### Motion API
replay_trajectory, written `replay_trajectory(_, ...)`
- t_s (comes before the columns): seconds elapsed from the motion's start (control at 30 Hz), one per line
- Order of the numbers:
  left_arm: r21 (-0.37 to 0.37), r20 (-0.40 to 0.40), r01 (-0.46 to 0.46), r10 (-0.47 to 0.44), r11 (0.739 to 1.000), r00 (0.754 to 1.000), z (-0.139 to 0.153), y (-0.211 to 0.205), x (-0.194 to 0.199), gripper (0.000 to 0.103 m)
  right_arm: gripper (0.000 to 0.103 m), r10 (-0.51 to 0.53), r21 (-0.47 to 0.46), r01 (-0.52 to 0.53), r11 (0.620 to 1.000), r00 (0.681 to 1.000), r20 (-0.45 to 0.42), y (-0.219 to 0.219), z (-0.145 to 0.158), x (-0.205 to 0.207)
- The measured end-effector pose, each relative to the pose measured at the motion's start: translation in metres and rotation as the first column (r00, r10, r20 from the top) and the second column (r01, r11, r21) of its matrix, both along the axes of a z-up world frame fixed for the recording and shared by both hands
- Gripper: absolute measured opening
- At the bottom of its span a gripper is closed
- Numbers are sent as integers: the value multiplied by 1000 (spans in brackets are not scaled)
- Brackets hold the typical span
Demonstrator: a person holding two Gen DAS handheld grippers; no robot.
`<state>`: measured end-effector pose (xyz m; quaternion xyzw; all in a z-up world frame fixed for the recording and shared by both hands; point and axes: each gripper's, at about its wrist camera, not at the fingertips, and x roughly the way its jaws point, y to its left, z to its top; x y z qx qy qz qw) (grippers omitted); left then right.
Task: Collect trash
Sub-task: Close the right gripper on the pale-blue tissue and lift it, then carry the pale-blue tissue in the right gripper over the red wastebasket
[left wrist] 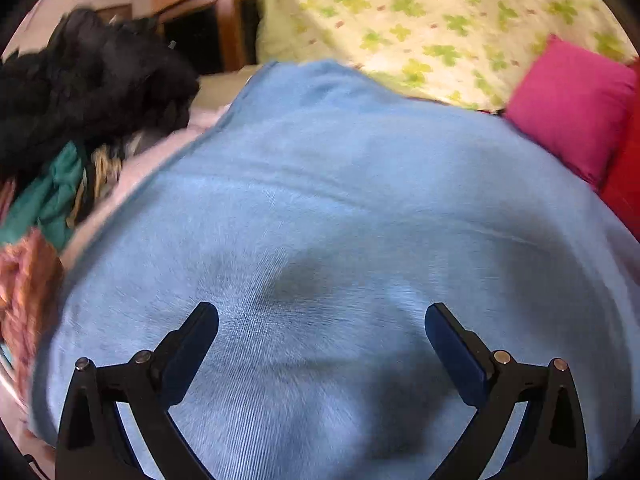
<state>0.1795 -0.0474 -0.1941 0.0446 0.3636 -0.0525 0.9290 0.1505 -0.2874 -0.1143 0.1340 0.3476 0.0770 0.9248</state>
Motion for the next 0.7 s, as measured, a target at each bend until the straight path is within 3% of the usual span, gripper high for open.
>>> replay_trajectory(0.13,-9,63,65,-65,998,996,51,-10,-29,103,37,32,-33,-31,999,999,42,12,17,-46)
replay_trajectory(0.33,2,161,117,-115,993,980,119,-23,-67,103,37,33,-3,-33,999,989,141,11,53,-96)
replay_trajectory(0.7,30,227,162,-165,986,960,178,-42,-114,103,37,5,-36,6,999,959,282,3,102,-160)
